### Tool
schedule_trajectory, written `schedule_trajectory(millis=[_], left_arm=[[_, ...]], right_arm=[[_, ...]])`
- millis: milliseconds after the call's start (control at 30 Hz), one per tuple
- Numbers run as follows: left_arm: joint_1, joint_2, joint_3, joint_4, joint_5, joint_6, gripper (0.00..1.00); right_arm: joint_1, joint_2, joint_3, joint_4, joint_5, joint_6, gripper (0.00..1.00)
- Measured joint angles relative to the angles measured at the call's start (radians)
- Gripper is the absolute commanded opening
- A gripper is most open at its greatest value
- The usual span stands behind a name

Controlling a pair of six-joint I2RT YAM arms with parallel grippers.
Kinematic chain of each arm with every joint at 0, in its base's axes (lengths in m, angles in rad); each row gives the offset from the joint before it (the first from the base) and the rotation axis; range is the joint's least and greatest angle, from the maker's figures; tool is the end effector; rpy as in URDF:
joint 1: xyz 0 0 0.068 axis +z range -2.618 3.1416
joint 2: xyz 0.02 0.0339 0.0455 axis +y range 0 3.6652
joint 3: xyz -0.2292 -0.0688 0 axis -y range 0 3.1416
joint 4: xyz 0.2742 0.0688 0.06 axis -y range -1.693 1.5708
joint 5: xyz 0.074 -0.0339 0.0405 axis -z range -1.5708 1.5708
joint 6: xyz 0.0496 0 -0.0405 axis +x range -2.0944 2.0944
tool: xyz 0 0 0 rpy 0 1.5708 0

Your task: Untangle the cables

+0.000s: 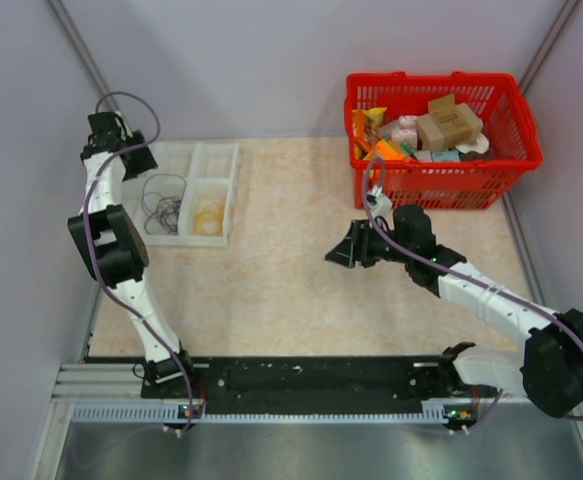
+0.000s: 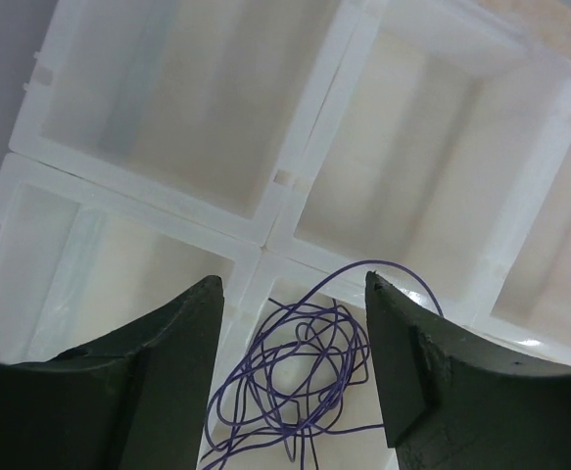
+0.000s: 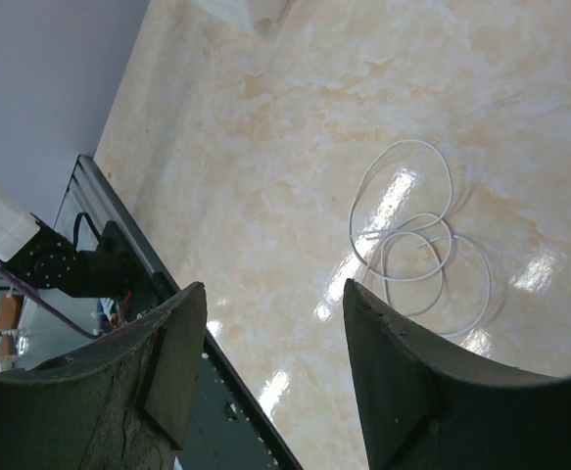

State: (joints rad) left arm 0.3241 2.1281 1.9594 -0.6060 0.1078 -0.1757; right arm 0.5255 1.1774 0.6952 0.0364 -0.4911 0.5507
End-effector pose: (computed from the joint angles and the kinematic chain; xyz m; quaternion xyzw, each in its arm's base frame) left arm 0.4849 0.1573 0.2349 -0.2074 0.8971 -0.0208 0.3897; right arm 0.2557 0.1753 0.2004 -0.1193 0.8221 0.4417 0.3388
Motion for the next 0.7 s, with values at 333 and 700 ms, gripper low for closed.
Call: schedule_trajectory(millis=[333, 700], left_arm=[[-0.007, 0.006, -0.024, -0.022, 0.010, 0.021, 0.43], [-0.008, 0.002, -0.084, -0.031, 0.007, 0.002, 0.16]], right_arm=[[0.000, 0.000, 0.000, 0.000, -0.008, 0.002, 0.58], [0.000, 0.000, 0.000, 0.001, -0.016, 0.003, 0.58]])
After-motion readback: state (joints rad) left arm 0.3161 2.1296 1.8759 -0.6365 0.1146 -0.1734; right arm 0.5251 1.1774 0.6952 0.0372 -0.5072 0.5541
